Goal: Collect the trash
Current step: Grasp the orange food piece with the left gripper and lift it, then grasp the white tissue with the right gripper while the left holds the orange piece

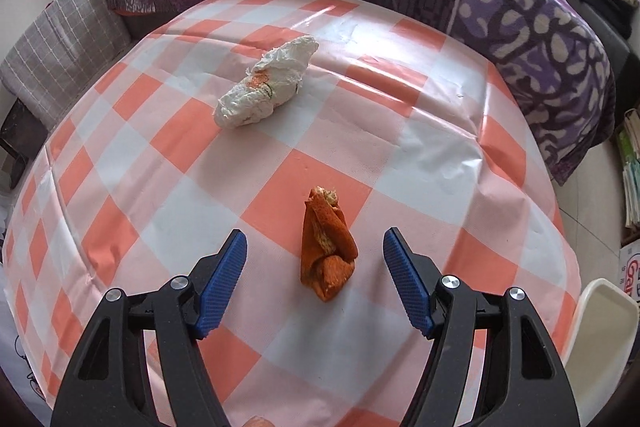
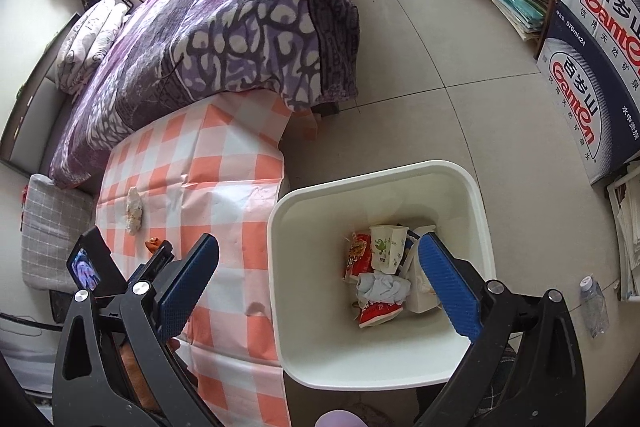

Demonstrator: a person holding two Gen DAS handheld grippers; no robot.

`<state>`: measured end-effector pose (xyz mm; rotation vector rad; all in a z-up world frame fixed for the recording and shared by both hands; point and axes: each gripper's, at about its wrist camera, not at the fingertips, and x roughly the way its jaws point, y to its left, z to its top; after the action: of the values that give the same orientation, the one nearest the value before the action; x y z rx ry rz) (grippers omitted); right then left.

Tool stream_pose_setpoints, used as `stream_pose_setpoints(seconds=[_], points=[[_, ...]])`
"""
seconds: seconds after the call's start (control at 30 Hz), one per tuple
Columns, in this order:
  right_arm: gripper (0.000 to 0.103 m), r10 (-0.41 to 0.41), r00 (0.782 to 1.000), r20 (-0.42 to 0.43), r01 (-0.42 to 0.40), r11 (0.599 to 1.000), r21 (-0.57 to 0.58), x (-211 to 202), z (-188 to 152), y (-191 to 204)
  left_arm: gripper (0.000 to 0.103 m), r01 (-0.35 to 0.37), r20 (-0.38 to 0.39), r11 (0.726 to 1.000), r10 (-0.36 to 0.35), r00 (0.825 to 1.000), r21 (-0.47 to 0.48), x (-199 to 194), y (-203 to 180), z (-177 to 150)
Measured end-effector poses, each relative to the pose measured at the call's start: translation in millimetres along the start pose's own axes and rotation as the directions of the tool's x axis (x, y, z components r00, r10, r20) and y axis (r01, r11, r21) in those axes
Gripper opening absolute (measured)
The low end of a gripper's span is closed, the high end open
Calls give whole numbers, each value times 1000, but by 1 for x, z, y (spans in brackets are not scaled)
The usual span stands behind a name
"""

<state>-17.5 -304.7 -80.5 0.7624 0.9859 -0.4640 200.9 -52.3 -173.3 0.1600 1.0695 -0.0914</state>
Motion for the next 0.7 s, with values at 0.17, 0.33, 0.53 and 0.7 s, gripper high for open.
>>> stream_pose_setpoints(seconds=[0.17, 0.33, 0.53, 0.7], points=[[96, -3, 1000, -12, 3, 1000, 6, 4, -2, 3, 37, 41, -5, 999, -41, 999, 6, 3, 5, 1], [96, -22, 1000, -12, 22, 1000, 0, 9, -6, 10, 25, 70, -26, 997, -69, 997, 29, -7, 13, -4], [96, -39, 999, -22, 39, 999, -12, 19, -18, 28, 24, 70, 15, 998, -70, 997, -4, -52, 48, -10], [96, -46, 998, -46, 41, 994, -98, 40, -39, 63, 24, 38, 110, 995, -28, 994, -92, -124, 113, -9]])
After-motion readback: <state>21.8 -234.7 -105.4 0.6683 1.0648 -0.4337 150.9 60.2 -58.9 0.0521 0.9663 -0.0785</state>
